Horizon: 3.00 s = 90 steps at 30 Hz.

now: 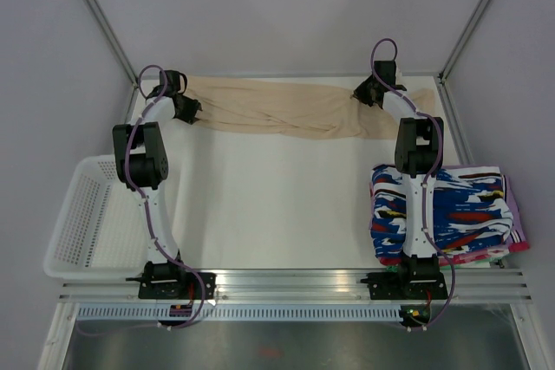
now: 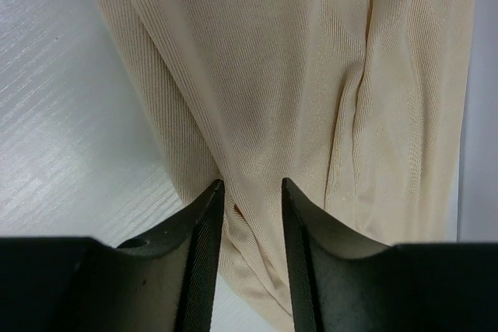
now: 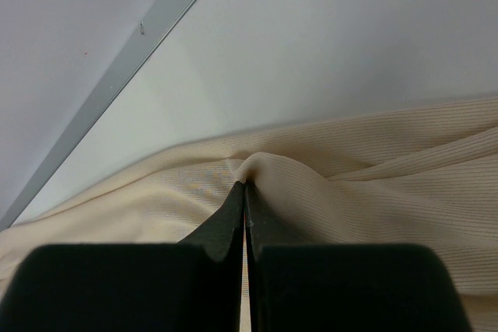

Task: Fold and stack the trousers
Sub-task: Fold the trousers

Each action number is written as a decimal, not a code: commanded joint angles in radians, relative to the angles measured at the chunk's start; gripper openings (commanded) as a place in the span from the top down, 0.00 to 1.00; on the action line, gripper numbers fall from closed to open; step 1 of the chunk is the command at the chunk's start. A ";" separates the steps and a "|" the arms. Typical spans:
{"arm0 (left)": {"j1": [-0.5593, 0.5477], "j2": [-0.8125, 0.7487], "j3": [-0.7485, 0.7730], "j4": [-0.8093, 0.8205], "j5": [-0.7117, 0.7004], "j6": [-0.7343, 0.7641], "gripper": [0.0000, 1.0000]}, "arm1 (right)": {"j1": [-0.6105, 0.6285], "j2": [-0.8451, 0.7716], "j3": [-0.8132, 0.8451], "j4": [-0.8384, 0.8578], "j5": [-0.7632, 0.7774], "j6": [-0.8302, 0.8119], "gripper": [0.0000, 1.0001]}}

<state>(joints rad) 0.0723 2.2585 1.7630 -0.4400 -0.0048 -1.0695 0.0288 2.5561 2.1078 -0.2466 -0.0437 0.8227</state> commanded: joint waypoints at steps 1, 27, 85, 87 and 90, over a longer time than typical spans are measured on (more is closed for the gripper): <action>0.003 -0.002 0.024 0.001 -0.034 0.002 0.61 | 0.002 -0.030 0.008 0.004 0.027 -0.010 1.00; 0.018 -0.043 0.064 -0.012 -0.086 0.077 0.98 | -0.003 -0.030 0.029 -0.013 0.038 -0.013 1.00; 0.215 0.130 0.107 0.142 0.034 0.075 0.18 | -0.021 -0.327 -0.029 -0.247 0.005 -0.277 0.15; 0.212 0.151 0.112 0.153 0.049 0.066 0.21 | -0.021 -0.330 -0.028 -0.253 0.024 -0.272 0.16; 0.205 0.164 0.115 0.149 0.049 0.059 0.26 | -0.035 -0.342 -0.026 -0.279 0.077 -0.263 0.15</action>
<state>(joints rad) 0.2901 2.3657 1.8668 -0.2852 0.0257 -0.9752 0.0116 2.2833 2.0720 -0.4980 -0.0418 0.5392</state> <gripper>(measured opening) 0.748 0.845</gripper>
